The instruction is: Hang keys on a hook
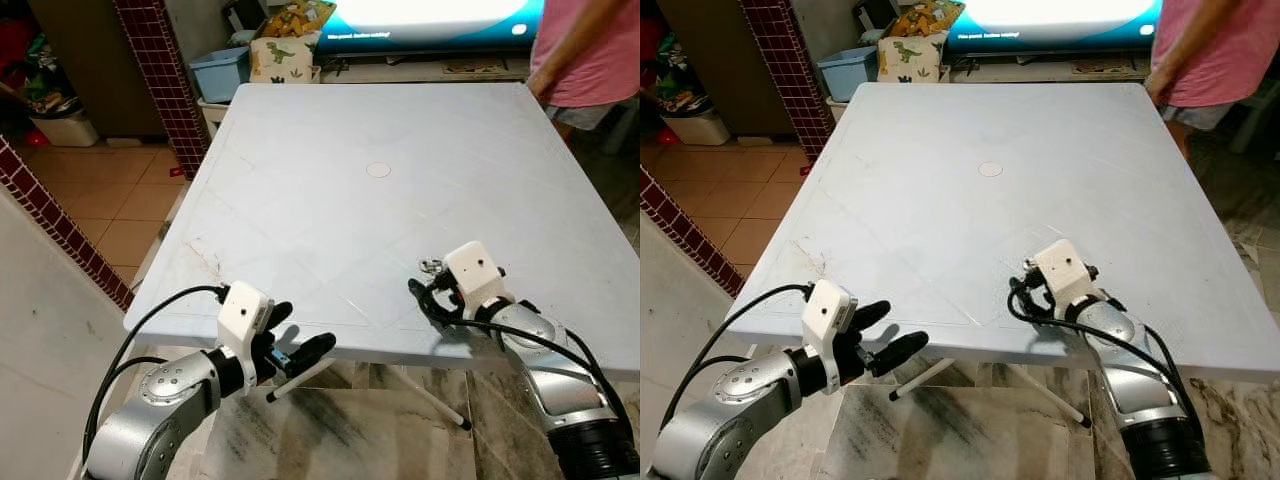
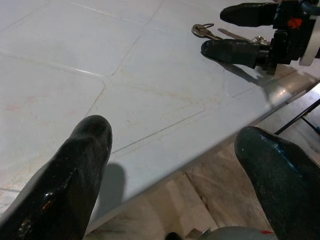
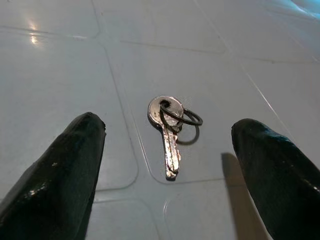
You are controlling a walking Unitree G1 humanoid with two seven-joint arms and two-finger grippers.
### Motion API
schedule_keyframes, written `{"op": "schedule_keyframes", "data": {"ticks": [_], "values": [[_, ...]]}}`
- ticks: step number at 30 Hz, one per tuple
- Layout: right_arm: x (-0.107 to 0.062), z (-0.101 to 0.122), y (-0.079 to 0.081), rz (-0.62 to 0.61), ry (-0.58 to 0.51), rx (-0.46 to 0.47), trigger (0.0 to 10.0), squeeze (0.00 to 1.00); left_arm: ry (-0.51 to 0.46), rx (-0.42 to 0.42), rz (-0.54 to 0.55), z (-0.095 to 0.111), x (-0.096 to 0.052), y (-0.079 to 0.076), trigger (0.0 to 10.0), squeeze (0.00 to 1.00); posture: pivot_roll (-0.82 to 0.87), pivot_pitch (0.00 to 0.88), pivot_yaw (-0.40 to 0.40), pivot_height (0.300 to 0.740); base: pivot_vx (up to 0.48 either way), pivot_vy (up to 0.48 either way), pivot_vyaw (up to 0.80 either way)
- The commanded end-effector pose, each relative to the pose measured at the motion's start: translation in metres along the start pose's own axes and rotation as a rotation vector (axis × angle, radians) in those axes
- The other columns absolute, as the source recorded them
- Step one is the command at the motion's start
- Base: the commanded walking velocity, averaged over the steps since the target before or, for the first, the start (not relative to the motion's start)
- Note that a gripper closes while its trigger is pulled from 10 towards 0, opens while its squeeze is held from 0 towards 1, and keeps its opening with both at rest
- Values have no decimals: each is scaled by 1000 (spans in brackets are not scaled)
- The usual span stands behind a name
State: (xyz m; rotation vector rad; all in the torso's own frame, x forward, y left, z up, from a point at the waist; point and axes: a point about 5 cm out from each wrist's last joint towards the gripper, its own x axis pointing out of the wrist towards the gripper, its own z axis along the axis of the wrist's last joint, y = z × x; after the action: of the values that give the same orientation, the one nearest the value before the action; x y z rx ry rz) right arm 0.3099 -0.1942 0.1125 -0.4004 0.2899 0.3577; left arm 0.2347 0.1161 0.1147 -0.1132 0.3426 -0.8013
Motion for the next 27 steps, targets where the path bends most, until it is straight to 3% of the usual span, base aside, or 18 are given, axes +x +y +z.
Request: {"op": "schedule_keyframes", "data": {"ticks": [1, 17, 18, 19, 20, 27], "values": [[0, 0, -3, 6, -9, 5, 10000, 0, 7, 14, 8, 2, -2, 2, 10000, 0, 16, 97, 78, 740, 0, 0, 0], [12, -2, -7, 83, -46, -41, 10000, 0, 8, 19, 10, 3, -3, 2, 10000, 0, 27, 98, 77, 740, 0, 0, 0], [14, -2, -6, 102, -59, -45, 6314, 0, 9, 20, 10, 3, -3, 2, 10000, 0, 28, 98, 77, 740, 0, 0, 0], [14, -2, -6, 102, -59, -45, 6314, 0, 9, 20, 10, 3, -3, 2, 10000, 0, 28, 98, 77, 740, 0, 0, 0], [15, -2, -5, 114, -68, -44, 0, 0, 10, 21, 9, 3, -4, 2, 10000, 0, 28, 98, 77, 740, 0, 0, 0], [16, -3, -4, 131, -76, -35, 0, 0, 11, 21, 6, 3, -3, 2, 10000, 0, 27, 96, 78, 740, 0, 0, 0]]}}
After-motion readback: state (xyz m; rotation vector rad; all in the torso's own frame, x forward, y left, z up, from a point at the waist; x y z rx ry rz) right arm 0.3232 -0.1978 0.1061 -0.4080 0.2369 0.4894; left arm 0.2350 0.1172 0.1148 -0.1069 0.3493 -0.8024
